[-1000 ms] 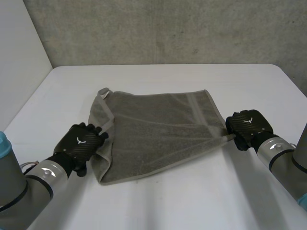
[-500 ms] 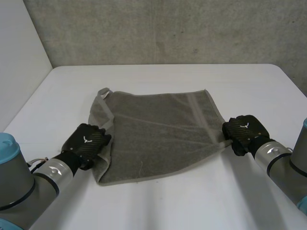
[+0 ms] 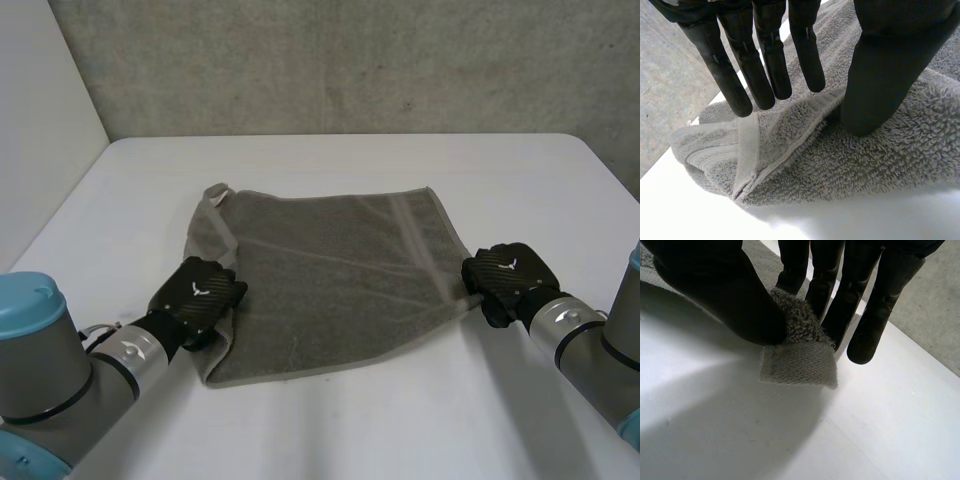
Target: Fold the towel.
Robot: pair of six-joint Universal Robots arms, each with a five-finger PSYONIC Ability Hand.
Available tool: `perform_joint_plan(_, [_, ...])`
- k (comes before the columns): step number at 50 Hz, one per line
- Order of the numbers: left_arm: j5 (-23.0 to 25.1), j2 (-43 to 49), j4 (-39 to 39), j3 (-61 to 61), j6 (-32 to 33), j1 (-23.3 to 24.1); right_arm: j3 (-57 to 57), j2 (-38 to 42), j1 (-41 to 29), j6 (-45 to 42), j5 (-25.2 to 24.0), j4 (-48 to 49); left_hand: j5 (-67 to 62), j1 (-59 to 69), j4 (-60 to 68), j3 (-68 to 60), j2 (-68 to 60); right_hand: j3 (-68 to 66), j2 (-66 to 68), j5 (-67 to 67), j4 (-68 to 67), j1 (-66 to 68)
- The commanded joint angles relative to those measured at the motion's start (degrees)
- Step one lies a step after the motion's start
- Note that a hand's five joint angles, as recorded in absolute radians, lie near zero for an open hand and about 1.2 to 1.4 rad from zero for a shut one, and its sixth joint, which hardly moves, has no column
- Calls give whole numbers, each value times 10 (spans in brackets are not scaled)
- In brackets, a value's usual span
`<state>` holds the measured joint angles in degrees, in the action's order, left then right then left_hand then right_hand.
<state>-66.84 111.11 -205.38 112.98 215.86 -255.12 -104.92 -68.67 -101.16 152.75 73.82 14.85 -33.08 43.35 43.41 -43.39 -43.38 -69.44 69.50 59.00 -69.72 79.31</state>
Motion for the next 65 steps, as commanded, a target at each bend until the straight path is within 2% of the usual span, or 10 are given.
perform_joint_plan(1, [-5,15,-4,-17,-2,0,3,2,0,0,1,0,-368,365,364,-365,-365,-106,105,110,-103,7])
perform_joint_plan(10, [-36,-11,-46,-34,-3,-3,17,-11,6,3,4,-8,-369,367,366,-366,-366,-106,105,110,-103,7])
perform_joint_plan(21, [-77,-230,-34,-53,-8,-24,118,-135,20,2,-3,-193,-369,367,366,-366,-366,-106,105,110,-103,7])
perform_joint_plan(28, [-80,-352,86,-120,-33,-41,277,-221,24,1,-10,-321,-369,367,366,-366,-366,-106,105,110,-103,7])
perform_joint_plan(34, [-109,-365,191,-210,-55,-41,394,-239,27,-9,-7,-379,-369,367,366,-366,-366,-106,105,110,-103,7])
perform_joint_plan(39, [-156,-349,295,-290,-82,-43,453,-221,59,-39,-9,-463,-369,367,366,-366,-366,-106,105,110,-103,7])
perform_joint_plan(44, [-169,-239,398,-326,-92,-43,433,-158,61,-78,-4,-492,-369,367,366,-366,-366,-106,105,110,-103,7])
perform_joint_plan(53, [-169,-81,430,-341,-94,-38,423,-47,48,-110,3,-485,-369,367,366,-366,-366,-106,105,110,-103,7])
perform_joint_plan(59, [-170,35,423,-448,-97,-35,485,50,20,-82,29,-382,-369,367,366,-366,-366,-106,105,110,-103,7])
perform_joint_plan(65, [-170,70,332,-614,-146,-27,521,70,4,-45,97,-133,-369,367,366,-366,-366,-106,105,110,-103,7])
